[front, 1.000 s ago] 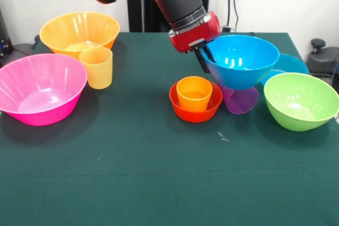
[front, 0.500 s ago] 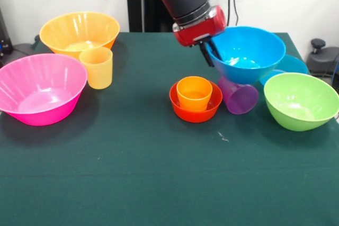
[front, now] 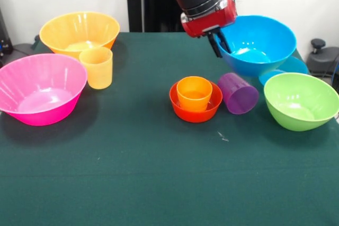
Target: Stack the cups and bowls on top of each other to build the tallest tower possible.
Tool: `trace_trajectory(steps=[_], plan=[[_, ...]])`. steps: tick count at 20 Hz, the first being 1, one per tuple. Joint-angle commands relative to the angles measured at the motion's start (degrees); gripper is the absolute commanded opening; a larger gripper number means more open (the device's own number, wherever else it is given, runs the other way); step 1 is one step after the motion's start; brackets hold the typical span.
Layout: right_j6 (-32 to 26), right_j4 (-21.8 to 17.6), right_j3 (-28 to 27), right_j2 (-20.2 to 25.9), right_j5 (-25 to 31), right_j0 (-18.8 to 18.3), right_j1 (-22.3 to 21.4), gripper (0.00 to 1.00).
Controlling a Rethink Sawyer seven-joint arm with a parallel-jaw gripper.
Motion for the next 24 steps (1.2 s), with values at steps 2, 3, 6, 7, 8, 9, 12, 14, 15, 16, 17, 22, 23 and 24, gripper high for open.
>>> trace_trajectory(steps=[2,3,6,7,8,9,12,14,15,16,17,22,23,24], plan=[[0.9,2.9,-6.7,0.7,9.3,0.3,0.1,0.00],[0.0,2.8,-7.7,0.6,10.2,0.1,0.6,0.00],[-2.7,2.2,-9.2,1.2,12.7,-1.3,1.8,0.00],[-3.1,1.8,-8.9,1.5,12.9,-1.8,2.1,0.00],[-3.6,1.6,-9.1,1.7,13.4,-2.2,2.4,0.00],[-4.1,1.4,-9.6,1.8,14.0,-2.6,2.6,0.00],[-5.1,0.2,-9.7,2.5,13.9,-3.6,3.4,0.00],[-6.0,-0.3,-10.6,3.1,14.4,-4.0,4.2,0.00],[-7.0,-0.6,-11.2,3.3,15.2,-4.8,4.7,0.00],[-7.4,-0.9,-11.4,3.4,15.6,-5.2,4.9,0.00],[-8.4,-1.2,-11.7,3.5,16.3,-6.1,5.2,0.00],[-10.3,-2.0,-13.5,4.1,19.2,-7.6,6.2,0.00],[-10.7,-2.2,-14.0,4.3,19.8,-7.8,6.6,0.00],[-11.1,-2.4,-14.4,4.4,20.3,-8.0,6.9,0.00]])
